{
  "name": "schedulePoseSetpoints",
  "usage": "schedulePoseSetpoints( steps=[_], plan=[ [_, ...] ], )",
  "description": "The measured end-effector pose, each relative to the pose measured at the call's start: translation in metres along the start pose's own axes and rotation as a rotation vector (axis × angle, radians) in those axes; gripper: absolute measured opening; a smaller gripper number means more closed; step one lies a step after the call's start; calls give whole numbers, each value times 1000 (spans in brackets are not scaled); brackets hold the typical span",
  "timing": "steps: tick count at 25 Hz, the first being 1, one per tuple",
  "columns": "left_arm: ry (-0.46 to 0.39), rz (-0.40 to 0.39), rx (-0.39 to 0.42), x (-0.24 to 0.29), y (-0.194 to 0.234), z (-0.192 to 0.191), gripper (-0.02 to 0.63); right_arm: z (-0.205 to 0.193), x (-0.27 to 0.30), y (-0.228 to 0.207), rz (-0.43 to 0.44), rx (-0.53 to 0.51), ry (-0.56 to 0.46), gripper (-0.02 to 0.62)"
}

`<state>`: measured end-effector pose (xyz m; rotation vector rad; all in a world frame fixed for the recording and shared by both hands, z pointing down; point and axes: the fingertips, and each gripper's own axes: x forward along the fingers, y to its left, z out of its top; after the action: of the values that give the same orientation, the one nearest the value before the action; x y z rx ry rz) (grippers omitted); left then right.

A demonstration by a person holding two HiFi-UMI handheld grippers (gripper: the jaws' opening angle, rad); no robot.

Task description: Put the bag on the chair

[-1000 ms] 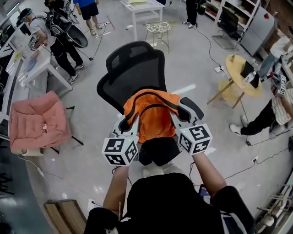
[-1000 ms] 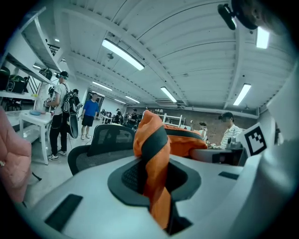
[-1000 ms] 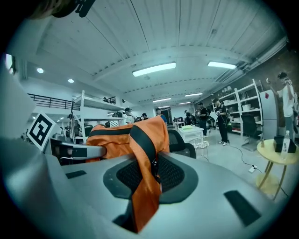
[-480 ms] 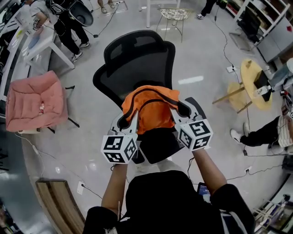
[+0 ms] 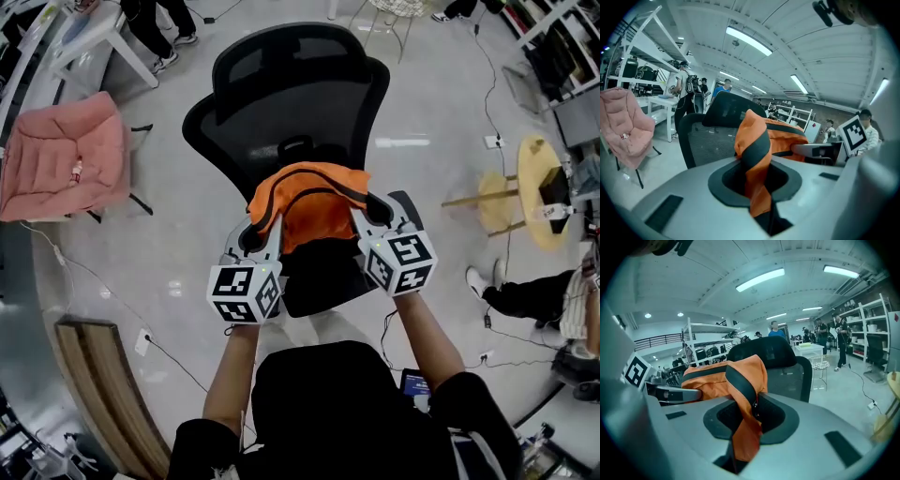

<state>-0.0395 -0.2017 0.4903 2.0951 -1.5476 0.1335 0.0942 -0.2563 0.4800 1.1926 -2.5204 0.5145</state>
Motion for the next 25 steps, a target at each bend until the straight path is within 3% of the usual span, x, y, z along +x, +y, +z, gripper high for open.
schedulePoseSetpoints(
  steps=[25],
  plan=[
    [157,132,-174,112,87,-129,67,-123,135,-68,31,18,253,67]
  ],
)
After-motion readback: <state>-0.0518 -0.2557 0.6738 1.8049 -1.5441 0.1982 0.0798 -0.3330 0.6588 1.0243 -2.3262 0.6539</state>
